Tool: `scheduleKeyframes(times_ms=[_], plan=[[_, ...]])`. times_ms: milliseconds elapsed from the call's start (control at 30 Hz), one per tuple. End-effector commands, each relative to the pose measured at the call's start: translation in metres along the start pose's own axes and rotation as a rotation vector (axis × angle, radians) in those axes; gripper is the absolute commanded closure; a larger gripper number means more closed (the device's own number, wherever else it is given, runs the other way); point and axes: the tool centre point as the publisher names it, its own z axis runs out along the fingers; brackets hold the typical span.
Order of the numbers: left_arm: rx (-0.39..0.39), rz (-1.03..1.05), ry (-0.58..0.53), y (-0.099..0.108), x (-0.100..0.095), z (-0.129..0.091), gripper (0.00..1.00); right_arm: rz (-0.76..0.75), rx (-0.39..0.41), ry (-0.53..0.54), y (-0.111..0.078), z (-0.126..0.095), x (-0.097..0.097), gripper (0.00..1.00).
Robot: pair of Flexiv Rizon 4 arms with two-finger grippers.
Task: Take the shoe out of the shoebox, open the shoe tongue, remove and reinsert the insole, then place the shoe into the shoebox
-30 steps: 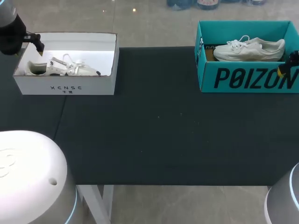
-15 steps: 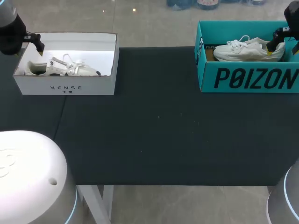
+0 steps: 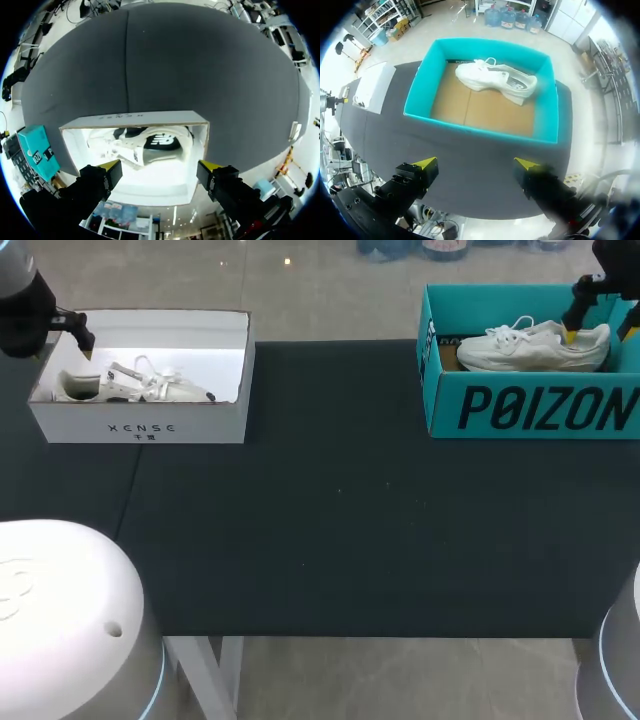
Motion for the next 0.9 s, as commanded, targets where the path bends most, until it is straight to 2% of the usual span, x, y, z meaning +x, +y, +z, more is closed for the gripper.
scheduleKeyframes(times_ms=[33, 300, 433, 567, 633, 767, 900], plan=[[-0.002, 0.001, 0.002, -0.001, 0.0, 0.0, 0.0, 0.0, 0.096, 0.0, 0.005, 0.0, 0.0, 0.0], [-0.002, 0.001, 0.002, -0.001, 0.0, 0.0, 0.0, 0.0, 0.096, 0.0, 0.005, 0.0, 0.0, 0.0], [-0.002, 0.001, 0.002, -0.001, 0.0, 0.0, 0.0, 0.091, 0.124, -0.065, 0.039, 0.019, -0.015, 0.0], [-0.002, 0.001, 0.002, -0.001, 0.0, 0.0, 0.0, 0.219, 0.168, -0.033, 0.07, 0.041, -0.035, 0.0], [-0.002, 0.001, 0.002, -0.001, 0.0, 0.0, 0.0, 0.297, 0.187, -0.058, 0.086, 0.053, -0.045, 0.0], [-0.002, 0.001, 0.002, -0.001, 0.0, 0.0, 0.0, 0.362, 0.205, -0.058, 0.106, 0.071, -0.062, 0.0], [-0.002, 0.001, 0.002, -0.001, 0.0, 0.0, 0.0, 0.421, 0.211, -0.072, 0.118, 0.085, -0.077, 0.0]])
